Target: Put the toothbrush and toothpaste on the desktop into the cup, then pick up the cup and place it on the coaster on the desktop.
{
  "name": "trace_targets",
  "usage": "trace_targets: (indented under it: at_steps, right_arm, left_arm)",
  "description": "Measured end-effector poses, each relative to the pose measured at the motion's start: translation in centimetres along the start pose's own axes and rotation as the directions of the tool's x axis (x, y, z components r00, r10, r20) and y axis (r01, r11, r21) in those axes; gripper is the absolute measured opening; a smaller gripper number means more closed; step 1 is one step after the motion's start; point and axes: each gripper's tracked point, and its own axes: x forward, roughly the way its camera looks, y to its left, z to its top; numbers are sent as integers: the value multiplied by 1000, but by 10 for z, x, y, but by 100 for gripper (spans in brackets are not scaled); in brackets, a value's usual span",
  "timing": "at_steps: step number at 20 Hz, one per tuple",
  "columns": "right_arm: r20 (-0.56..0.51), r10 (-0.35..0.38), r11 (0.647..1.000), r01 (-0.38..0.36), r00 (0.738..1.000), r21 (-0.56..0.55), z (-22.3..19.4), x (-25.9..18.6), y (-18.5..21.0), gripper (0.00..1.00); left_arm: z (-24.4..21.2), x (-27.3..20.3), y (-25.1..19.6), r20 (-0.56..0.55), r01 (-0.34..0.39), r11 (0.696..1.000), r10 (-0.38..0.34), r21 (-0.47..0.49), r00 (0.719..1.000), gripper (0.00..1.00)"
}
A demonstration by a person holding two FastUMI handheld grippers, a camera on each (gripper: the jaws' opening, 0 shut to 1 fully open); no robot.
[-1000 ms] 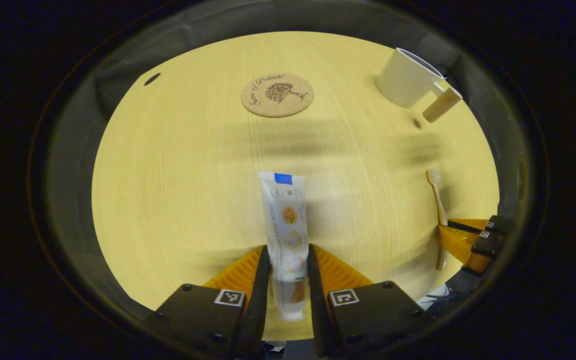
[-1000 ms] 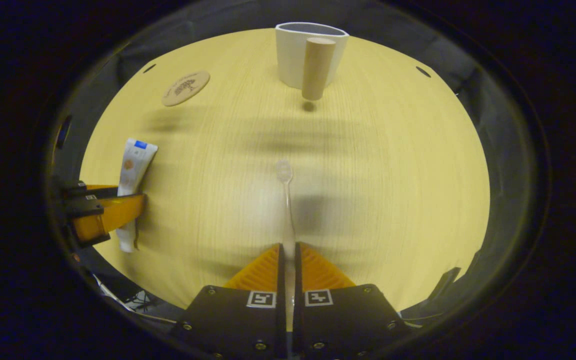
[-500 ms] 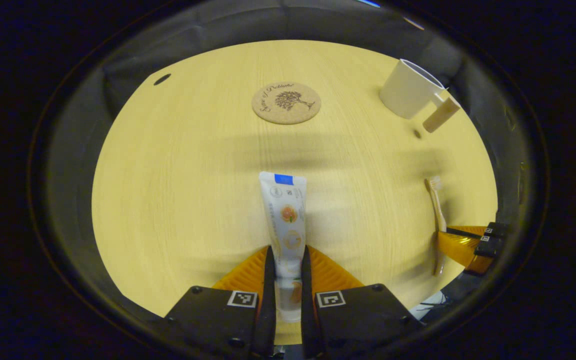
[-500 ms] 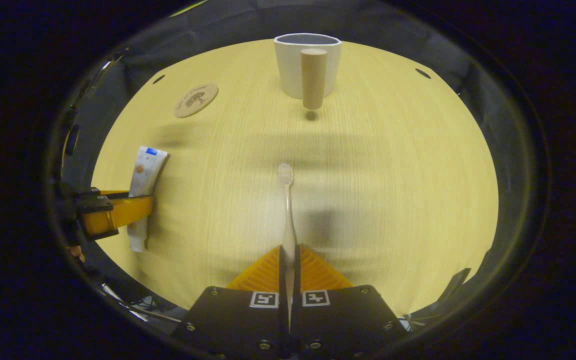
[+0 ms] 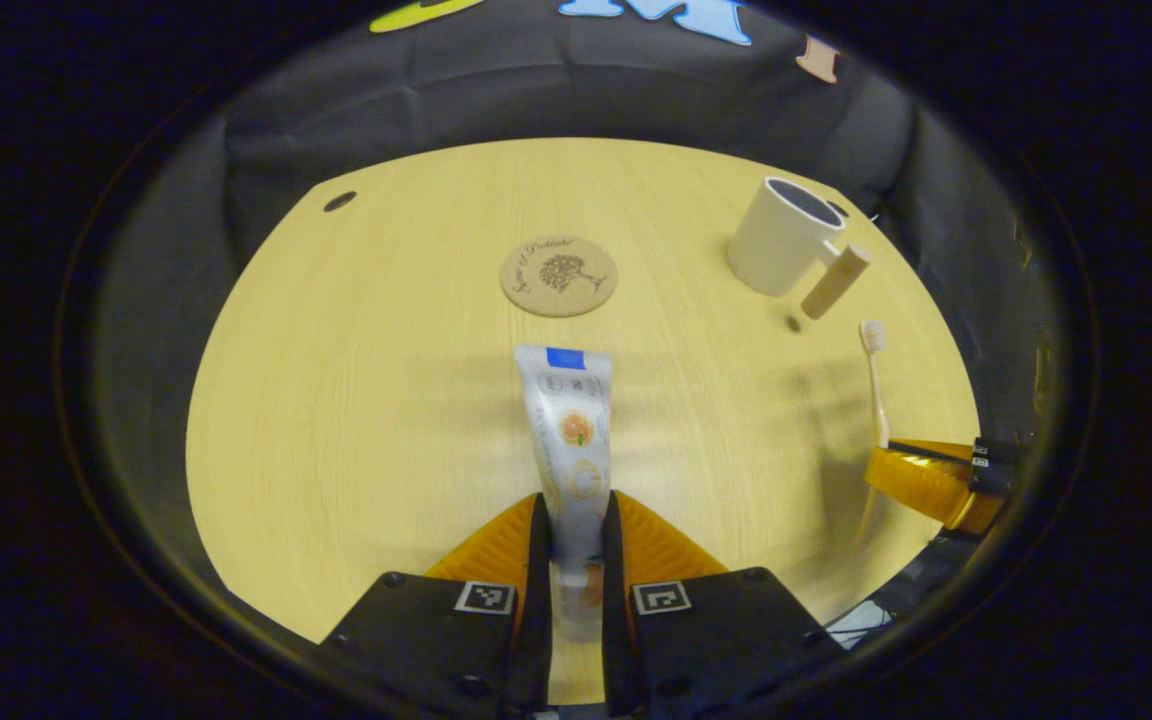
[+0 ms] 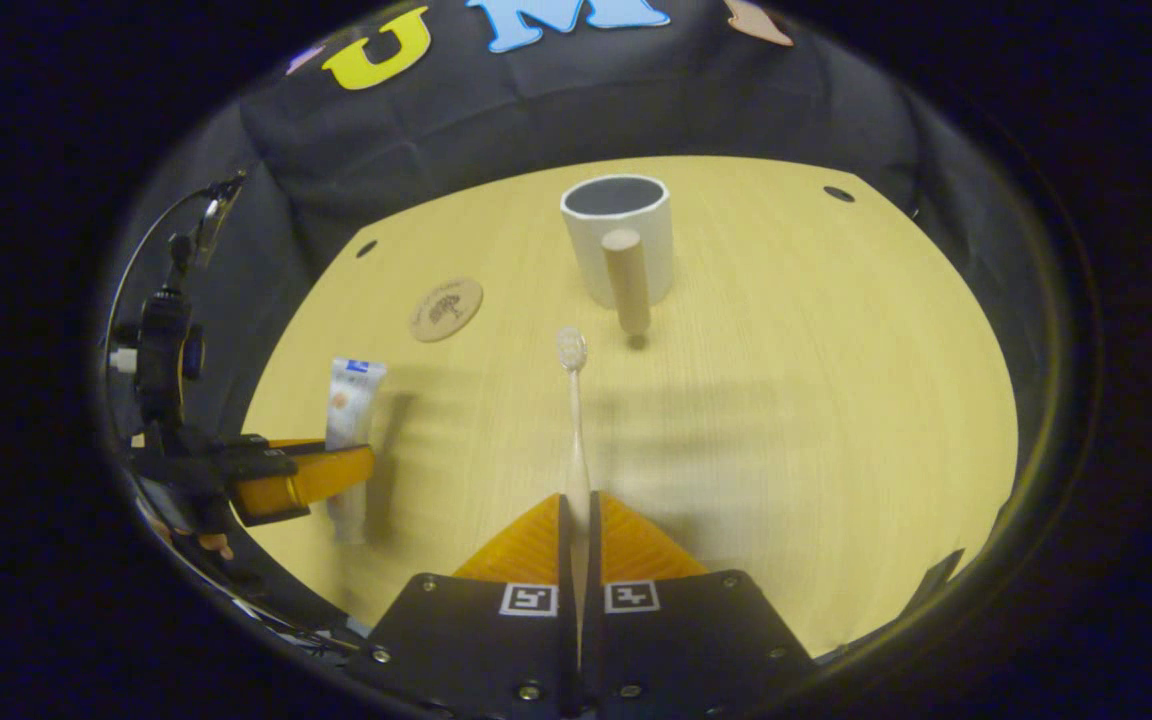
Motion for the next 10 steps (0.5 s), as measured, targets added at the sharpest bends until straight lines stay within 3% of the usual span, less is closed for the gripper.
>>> trace_targets:
  at_steps: [4,10]
  right_arm:
    - [166,30,999,-27,986,-23,34,-12,1,3]
    - [356,45,997,-22,933,-68,88,-35,0,3]
  left_arm:
    - [28,-8,-14,111,21,1000,-21,4,994,29]
    - [70,-18,-34,263,71,997,-62,-24,963,29]
